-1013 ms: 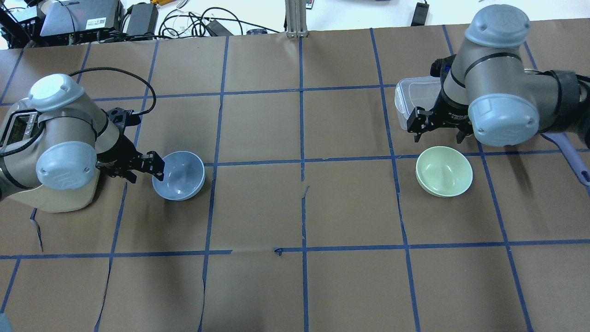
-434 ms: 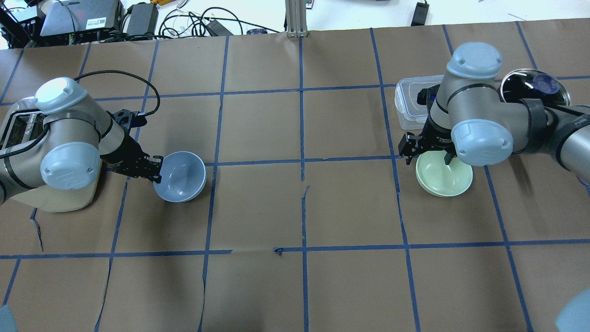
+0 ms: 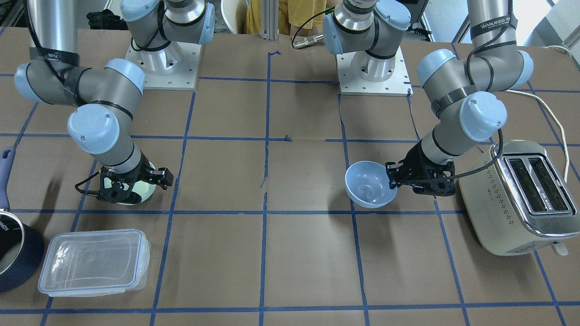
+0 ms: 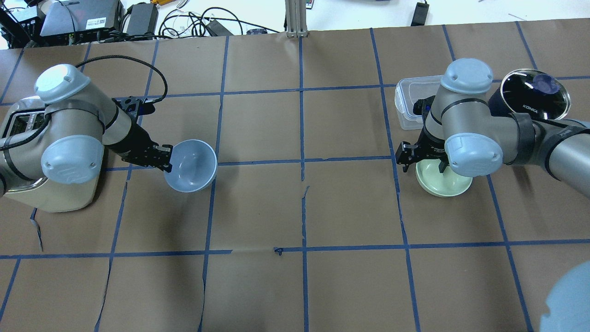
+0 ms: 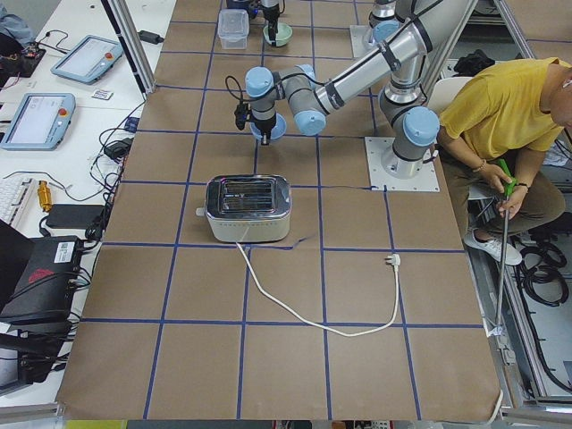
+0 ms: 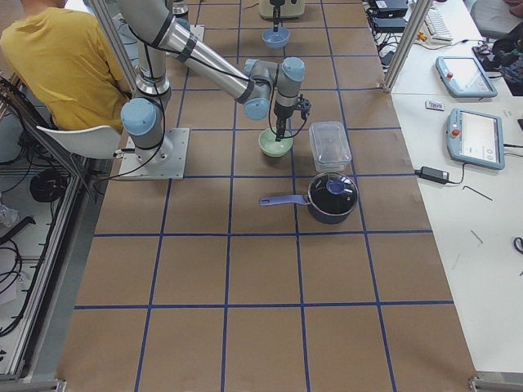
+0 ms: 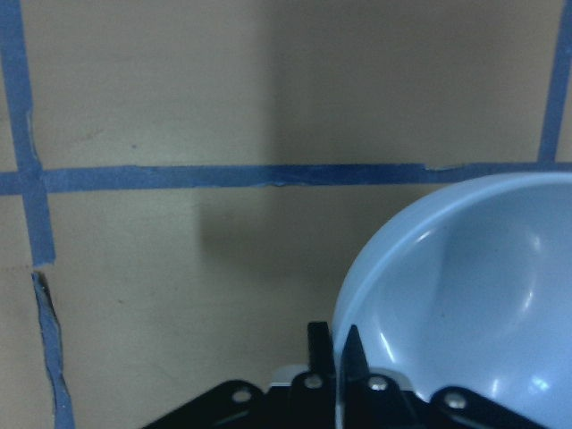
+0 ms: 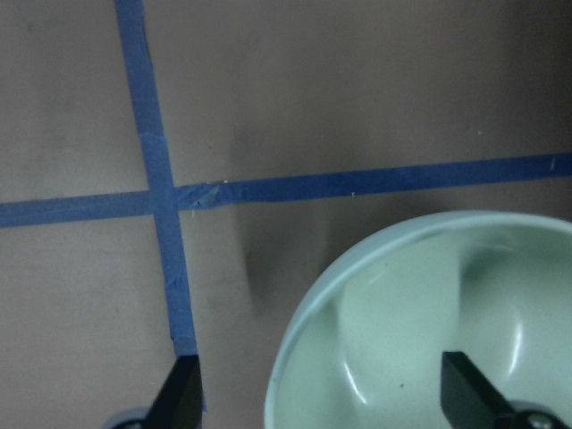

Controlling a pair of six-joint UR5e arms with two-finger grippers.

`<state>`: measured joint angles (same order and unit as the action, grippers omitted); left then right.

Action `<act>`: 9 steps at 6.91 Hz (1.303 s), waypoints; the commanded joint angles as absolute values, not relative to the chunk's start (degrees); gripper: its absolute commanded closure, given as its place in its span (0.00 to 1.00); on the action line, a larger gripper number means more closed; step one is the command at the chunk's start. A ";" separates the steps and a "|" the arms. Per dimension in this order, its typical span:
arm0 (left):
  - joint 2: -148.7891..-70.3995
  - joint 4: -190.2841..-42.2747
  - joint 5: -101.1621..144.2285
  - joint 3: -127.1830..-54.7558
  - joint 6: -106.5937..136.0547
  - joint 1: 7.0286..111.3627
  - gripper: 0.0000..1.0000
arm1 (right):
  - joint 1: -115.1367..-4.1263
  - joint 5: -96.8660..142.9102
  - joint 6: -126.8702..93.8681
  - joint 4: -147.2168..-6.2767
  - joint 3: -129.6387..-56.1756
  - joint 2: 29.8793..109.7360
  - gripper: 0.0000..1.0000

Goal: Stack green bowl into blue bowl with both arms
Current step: 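Lift the light blue bowl with left gripper while right lifts green bowl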

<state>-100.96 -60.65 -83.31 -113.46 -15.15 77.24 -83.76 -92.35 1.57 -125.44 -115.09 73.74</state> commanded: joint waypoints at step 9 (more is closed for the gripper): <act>-116.88 -54.14 -75.43 -99.14 21.87 102.57 1.00 | -83.85 -91.05 -1.05 -104.93 -98.59 75.59 1.00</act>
<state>-115.55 -54.42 -78.59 -99.52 19.90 102.46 -83.74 -91.02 -0.49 -113.94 -105.80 75.92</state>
